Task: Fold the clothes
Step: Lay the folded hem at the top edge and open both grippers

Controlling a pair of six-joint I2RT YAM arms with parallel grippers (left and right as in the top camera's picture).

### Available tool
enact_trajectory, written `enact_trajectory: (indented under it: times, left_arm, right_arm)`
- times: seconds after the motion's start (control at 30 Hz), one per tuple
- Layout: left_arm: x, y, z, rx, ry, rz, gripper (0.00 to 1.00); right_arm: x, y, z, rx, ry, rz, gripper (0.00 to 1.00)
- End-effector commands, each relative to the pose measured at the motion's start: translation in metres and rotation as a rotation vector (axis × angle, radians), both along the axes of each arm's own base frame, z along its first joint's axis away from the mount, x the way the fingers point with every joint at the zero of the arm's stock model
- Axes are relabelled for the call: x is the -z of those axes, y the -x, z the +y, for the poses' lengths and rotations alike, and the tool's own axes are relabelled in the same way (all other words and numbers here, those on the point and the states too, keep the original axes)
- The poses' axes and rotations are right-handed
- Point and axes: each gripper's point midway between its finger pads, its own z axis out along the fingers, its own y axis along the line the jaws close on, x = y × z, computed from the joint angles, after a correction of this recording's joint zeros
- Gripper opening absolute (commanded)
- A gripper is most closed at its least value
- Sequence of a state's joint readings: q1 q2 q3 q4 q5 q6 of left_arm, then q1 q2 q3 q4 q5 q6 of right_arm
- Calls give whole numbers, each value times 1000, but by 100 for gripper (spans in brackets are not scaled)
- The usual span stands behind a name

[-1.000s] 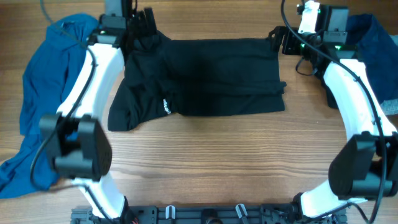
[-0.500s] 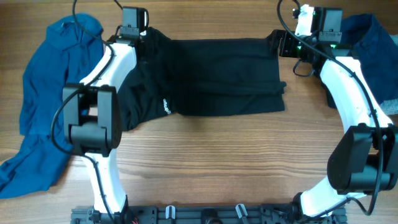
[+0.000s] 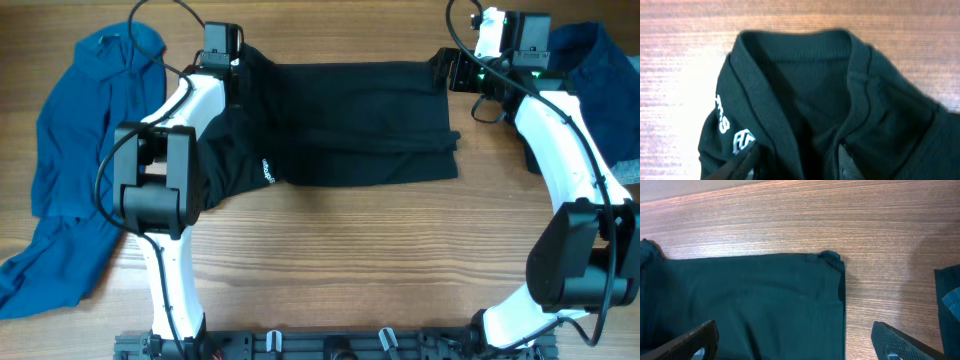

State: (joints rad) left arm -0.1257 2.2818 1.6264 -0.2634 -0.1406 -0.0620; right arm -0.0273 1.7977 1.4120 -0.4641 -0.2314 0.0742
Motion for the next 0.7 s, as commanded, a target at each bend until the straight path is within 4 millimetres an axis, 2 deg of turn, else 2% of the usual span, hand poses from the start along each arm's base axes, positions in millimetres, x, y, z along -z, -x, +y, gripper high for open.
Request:
enact_trajectory:
  times: [0.0,0.07,0.17,0.3,0.47,0.67]
  left_arm:
    - [-3,-11,6,-15,-7,-37,29]
    - [-4,-12,6,-15,-7,-44,17]
    - [-4,-12,6,-17,-9,-45,4]
    - [-17,-11,14,-67,-25,-61,4]
    - [-63,-6,15,-83,-16,-102,4]
    - [-124,10,16,-112,20,-152,4]
  right_arm:
    - [0,-5,4,-1,-1,-1,98]
    - [0,-5,4,-1,0,-1,98]
    - [0,-5,4,-2,1,-2,98]
    - [1,-5,3,-2,2,-1,96]
    - [14,-8,3,-2,0,19,95]
    - [31,-12,6,-8,-4,43,95]
